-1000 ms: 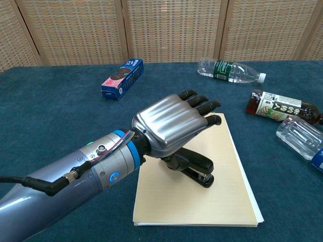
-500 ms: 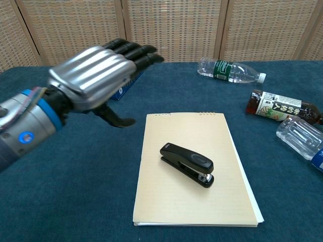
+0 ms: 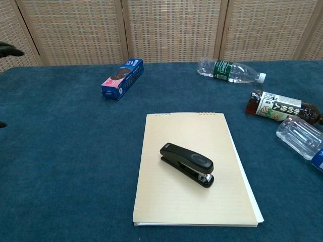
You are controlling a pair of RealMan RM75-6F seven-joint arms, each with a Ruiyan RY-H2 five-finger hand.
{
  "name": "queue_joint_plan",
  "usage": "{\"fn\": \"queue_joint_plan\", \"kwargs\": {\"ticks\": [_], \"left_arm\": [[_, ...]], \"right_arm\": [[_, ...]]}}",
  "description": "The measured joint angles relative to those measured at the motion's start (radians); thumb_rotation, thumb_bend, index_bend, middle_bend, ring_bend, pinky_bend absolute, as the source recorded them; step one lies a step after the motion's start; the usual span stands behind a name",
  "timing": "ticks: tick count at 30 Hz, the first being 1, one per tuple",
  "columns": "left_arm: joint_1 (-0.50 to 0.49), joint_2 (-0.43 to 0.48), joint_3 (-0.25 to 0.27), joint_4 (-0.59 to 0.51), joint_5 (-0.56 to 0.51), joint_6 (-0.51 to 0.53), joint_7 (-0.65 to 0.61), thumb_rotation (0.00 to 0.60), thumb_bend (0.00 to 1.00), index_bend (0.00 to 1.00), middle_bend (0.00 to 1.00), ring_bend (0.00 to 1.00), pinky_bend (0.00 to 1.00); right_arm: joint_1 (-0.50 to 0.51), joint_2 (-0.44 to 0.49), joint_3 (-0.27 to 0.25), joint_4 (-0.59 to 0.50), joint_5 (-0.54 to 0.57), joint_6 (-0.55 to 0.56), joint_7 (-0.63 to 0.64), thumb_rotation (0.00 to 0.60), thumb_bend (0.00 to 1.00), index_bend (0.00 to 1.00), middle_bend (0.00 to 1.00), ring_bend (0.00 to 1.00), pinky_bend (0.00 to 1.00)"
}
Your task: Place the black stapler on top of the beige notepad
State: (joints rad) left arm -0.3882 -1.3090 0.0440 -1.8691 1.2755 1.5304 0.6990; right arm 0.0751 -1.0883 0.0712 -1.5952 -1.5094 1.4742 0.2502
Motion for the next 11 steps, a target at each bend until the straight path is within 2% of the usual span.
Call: {"fn": "queue_joint_plan", "kwargs": {"ticks": [3, 11], "left_arm": [[0.046, 0.041, 0.035, -0.016, -0.003, 0.017, -0.042, 0.600, 0.00, 0.00, 0.00, 0.00, 0.00], [0.149, 0.069, 0.060, 0.029, 0.039, 0.083, -0.174, 0.600, 0.00, 0.00, 0.00, 0.00, 0.00]], "right_arm": [[0.000, -0.003, -0.001, -0.003, -0.003, 0.003, -0.010, 0.600, 0.15, 0.04, 0.00, 0.00, 0.00], [0.002, -0.011, -0.006, -0.009, -0.016, 0.007, -0.040, 0.600, 0.15, 0.04, 0.00, 0.00, 0.00]]}}
